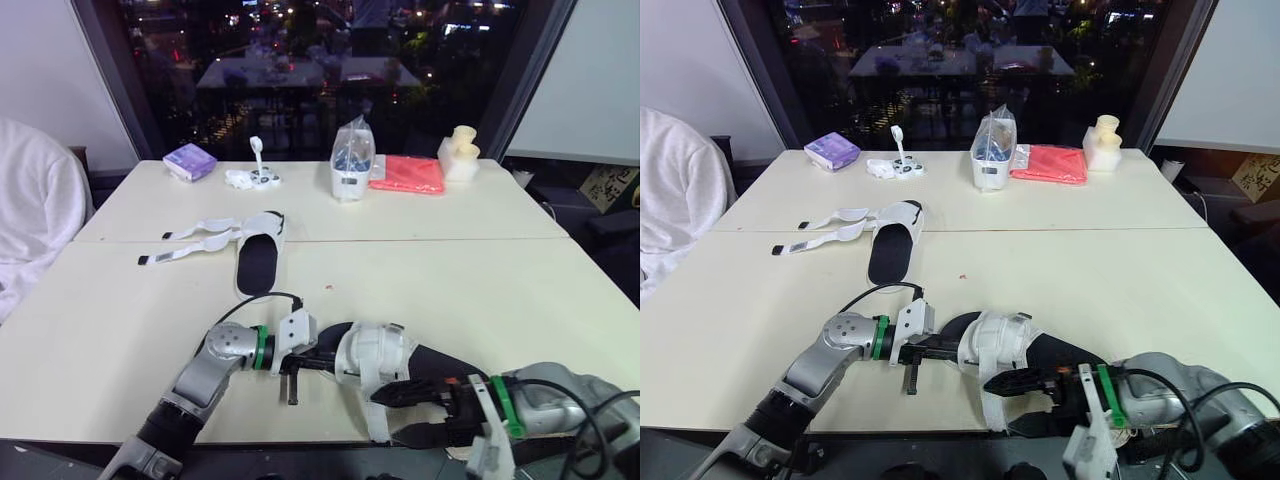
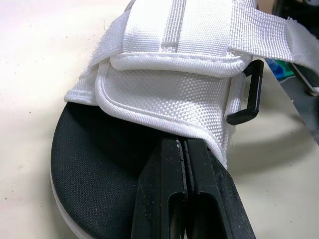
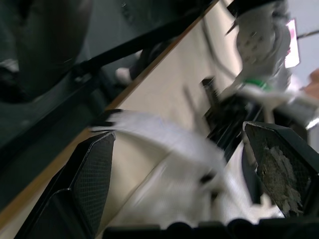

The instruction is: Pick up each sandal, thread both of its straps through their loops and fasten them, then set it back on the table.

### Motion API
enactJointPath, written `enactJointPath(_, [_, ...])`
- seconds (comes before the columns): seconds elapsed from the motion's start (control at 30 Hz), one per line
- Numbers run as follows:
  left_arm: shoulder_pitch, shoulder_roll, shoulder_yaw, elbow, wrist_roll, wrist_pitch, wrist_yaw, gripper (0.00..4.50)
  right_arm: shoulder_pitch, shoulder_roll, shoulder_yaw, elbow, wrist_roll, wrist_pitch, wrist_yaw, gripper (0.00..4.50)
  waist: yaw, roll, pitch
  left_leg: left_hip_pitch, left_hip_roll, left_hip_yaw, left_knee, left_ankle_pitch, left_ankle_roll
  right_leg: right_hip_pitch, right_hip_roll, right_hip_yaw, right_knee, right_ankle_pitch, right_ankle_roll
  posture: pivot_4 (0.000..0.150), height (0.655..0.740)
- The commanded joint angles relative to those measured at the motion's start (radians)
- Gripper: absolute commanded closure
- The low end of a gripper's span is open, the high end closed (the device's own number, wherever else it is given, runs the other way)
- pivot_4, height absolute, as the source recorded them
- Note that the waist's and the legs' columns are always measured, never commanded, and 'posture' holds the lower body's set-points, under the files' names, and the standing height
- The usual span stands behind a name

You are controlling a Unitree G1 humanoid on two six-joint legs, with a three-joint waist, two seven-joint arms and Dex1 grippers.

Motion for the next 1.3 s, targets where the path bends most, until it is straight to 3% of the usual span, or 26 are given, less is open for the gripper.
enactJointPath(0.03, [0.018, -0.006, -0.031, 0.021, 0.024, -0.004, 0.006, 4.5, 0.036, -0.044, -0.075, 0.015, 0.075, 0.036, -0.018, 0.04, 0.001, 0.0, 0.0, 0.0, 0.0, 0.0, 0.0, 0.0, 0.0, 0.0, 0.0, 0.0, 0.0, 0.0, 0.0, 0.15, 0.74])
enactJointPath(0.23, [0.02, -0.014, -0.031, 0.025, 0.021, -0.01, 0.013, 4.5, 0.133, -0.067, -0.119, -0.008, 0.15, 0.223, 0.017, 0.04, 0.001, 0.0, 0.0, 0.002, 0.0, 0.0, 0.0, 0.0, 0.0, 0.003, -0.001, 0.0, -0.001, 0.0, 0.0, 0.15, 0.74])
enactJointPath(0.77, [0.02, -0.026, -0.019, 0.024, 0.025, -0.016, 0.044, 4.5, 0.028, 0.049, -0.117, 0.061, 0.111, 0.466, 0.052, 0.04, 0.0, -0.001, 0.0, 0.011, 0.0, 0.0, 0.0, 0.0, 0.0, 0.011, -0.002, 0.0, -0.002, 0.0, 0.0, 0.15, 0.74])
enactJointPath(0.9, [0.021, -0.016, -0.027, 0.032, 0.044, -0.04, 0.042, 4.5, 0.046, 0.023, -0.119, 0.044, 0.195, 0.514, 0.133, 0.04, 0.0, 0.0, 0.0, 0.011, 0.0, 0.0, 0.0, 0.0, 0.0, 0.011, -0.002, 0.0, -0.002, 0.0, 0.0, 0.15, 0.74])
enactJointPath(1.0, [0.02, -0.014, -0.028, 0.046, 0.06, -0.061, 0.054, 4.5, 0.073, -0.036, -0.164, -0.101, 0.447, 0.845, 0.287, 0.04, 0.001, 0.0, 0.0, 0.011, 0.0, 0.0, -0.001, 0.0, 0.0, 0.011, -0.002, 0.0, -0.002, 0.0, 0.0, 0.15, 0.74])
enactJointPath(1.13, [0.021, -0.015, -0.025, 0.049, 0.059, -0.063, 0.062, 4.5, 0.046, -0.21, -0.249, -0.35, 0.902, 1.394, 0.442, 0.04, 0.001, 0.005, 0.001, 0.011, 0.0, 0.0, -0.001, 0.0, 0.0, 0.011, -0.004, 0.0, -0.002, 0.0, 0.0, 0.15, 0.74])
enactJointPath(1.3, [0.024, -0.02, -0.026, 0.046, 0.063, -0.059, 0.081, 4.5, 0.011, -0.294, -0.294, -0.422, 1.248, 1.815, 0.495, 0.04, 0.005, 0.001, 0.001, 0.011, 0.002, -0.004, -0.003, -0.001, -0.001, 0.01, -0.006, -0.001, -0.004, 0.0, -0.001, 0.15, 0.74])
